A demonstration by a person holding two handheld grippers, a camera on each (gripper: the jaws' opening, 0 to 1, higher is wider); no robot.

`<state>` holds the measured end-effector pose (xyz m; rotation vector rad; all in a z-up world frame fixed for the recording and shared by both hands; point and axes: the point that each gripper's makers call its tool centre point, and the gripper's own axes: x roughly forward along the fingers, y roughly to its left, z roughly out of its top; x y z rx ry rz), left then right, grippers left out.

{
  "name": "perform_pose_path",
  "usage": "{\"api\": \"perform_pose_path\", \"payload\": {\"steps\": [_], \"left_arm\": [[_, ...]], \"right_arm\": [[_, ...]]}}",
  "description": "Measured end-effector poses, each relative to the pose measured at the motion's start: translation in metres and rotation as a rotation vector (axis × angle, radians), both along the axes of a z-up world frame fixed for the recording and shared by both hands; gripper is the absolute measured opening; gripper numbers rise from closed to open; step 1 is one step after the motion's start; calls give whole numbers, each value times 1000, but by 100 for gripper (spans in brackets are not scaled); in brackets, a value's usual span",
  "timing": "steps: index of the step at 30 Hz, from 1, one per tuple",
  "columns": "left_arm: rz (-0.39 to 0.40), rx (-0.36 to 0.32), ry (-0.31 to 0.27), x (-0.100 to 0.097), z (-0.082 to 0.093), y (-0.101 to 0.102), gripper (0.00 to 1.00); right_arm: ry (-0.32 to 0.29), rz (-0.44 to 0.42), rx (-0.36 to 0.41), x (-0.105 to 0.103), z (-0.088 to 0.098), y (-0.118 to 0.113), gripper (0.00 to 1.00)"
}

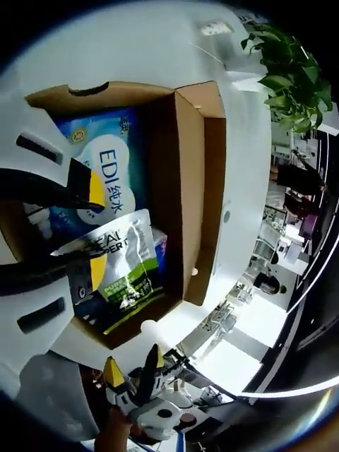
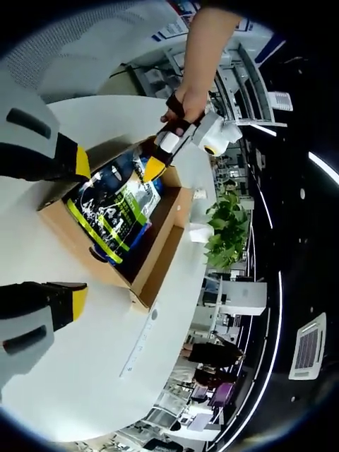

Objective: Operate the shoe box by opening the lid, removing the specified soft item, and placing it in the target area until the item is outside and the box remains undamaged.

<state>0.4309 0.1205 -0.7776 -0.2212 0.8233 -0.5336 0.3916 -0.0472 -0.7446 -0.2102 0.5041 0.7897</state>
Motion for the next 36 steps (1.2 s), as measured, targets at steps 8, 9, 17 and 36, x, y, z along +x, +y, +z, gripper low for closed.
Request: {"api": "perform_pose_path", "payload": {"steps": [8,9,17,36], "left_arm": [[45,-78,46,4,-3,-5,19],[55,-86,56,4,-4,-4,20],[66,-157,81,0,-1,-10,13],[11,-161,77,-3,10,-21,0]], "right_arm": [[-2,3,2,-1,-1,1,55],[-1,3,2,-1,-1,1,55],[0,-3,10,-2,-2,0,54],[-17,17,8,-4,0,6,54]]}}
